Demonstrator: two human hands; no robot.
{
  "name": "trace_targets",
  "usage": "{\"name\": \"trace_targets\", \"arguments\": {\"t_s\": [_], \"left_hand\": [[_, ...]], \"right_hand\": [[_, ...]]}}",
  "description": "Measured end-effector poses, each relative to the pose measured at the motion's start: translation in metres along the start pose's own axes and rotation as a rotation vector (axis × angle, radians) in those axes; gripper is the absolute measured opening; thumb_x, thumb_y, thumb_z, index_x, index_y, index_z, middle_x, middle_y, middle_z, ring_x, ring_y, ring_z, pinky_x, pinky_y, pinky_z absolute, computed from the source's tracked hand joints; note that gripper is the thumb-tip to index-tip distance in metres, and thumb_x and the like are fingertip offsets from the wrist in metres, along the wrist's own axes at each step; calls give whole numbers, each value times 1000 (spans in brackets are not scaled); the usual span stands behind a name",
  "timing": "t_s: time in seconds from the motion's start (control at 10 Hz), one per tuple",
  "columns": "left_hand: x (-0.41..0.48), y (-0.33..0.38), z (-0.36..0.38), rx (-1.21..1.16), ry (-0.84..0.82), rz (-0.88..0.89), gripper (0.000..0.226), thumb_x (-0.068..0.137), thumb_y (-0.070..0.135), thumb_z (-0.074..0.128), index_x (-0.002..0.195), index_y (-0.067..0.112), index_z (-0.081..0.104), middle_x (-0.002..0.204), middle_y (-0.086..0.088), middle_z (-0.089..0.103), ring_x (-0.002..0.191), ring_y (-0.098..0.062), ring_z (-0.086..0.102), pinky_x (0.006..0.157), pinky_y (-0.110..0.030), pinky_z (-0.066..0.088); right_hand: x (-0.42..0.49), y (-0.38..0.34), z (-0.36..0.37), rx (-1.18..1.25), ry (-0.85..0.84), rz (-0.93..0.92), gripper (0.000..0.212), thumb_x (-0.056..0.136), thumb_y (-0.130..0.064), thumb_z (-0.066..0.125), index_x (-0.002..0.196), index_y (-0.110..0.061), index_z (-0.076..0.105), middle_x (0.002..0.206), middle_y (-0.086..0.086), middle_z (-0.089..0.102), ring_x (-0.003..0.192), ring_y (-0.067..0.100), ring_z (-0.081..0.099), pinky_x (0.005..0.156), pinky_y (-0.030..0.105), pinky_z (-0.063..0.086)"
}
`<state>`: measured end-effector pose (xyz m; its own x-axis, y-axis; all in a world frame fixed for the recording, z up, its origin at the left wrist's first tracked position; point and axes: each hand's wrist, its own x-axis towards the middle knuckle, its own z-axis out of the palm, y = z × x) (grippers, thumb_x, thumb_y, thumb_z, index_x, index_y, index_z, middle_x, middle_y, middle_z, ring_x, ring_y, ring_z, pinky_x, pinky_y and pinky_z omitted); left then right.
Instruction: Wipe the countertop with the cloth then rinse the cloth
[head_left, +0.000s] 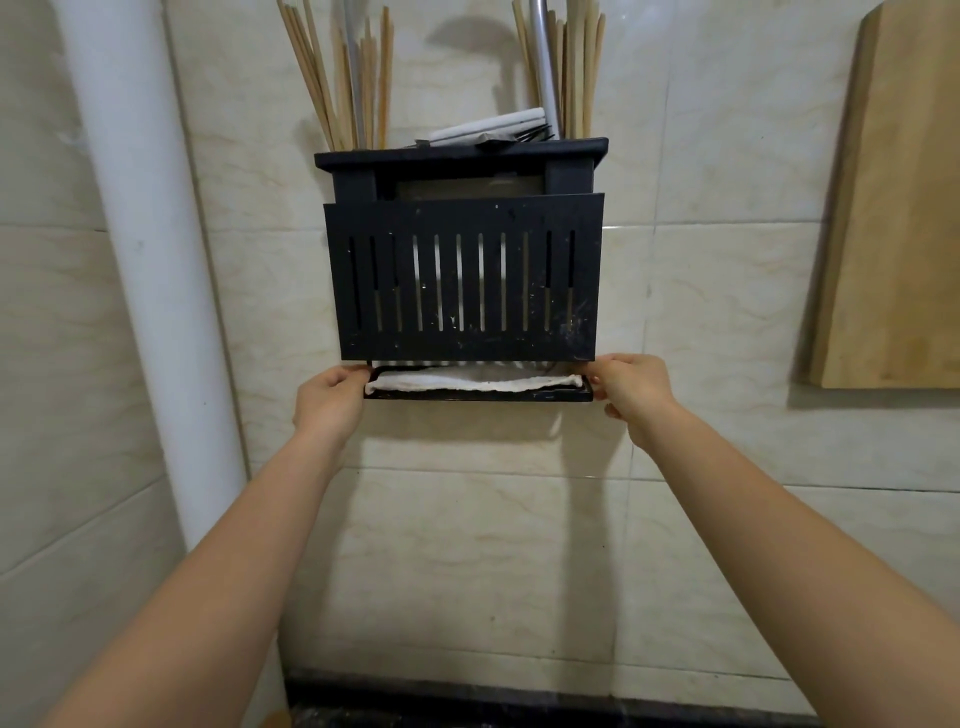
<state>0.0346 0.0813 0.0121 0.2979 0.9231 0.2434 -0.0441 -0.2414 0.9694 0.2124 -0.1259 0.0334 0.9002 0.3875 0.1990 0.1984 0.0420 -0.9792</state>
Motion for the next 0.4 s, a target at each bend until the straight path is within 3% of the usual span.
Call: {"name": "trace_targets", "arguments": {"t_s": [0.1, 0.2, 0.3, 0.4], "left_hand": [[-7, 2, -3, -11, 31, 36, 22, 95, 23, 48, 105, 16, 66, 101, -2, 58, 93, -21, 49, 82, -28, 37], [-15, 4, -9, 36, 34, 69, 25, 96, 23, 43, 108, 17, 64, 111, -10, 62, 97, -28, 52, 82, -30, 37], [-21, -1, -13, 181, 8, 187, 31, 98, 22, 37, 114, 16, 63, 121, -8, 62, 108, -25, 52, 85, -28, 35], [-31, -7, -18, 317, -1, 274, 38, 100, 21, 31, 130, 15, 54, 132, -5, 57, 122, -25, 48, 89, -26, 32]], "right_hand": [[-2, 0, -8, 61, 2, 28, 9, 85, -12, 65, 77, -7, 65, 73, 5, 58, 58, 17, 54, 53, 25, 42], [-6, 0, -22, 42, -32, 31, 9, 85, -11, 64, 89, -4, 68, 84, 7, 62, 69, 19, 60, 64, 30, 50], [-20, 4, -34, -157, -65, -63, 10, 86, -15, 64, 81, -10, 70, 85, 2, 63, 85, 20, 58, 73, 30, 45], [-56, -12, -62, -247, -10, -214, 8, 87, -17, 65, 83, -15, 71, 89, -2, 68, 86, 11, 58, 71, 21, 41]]}}
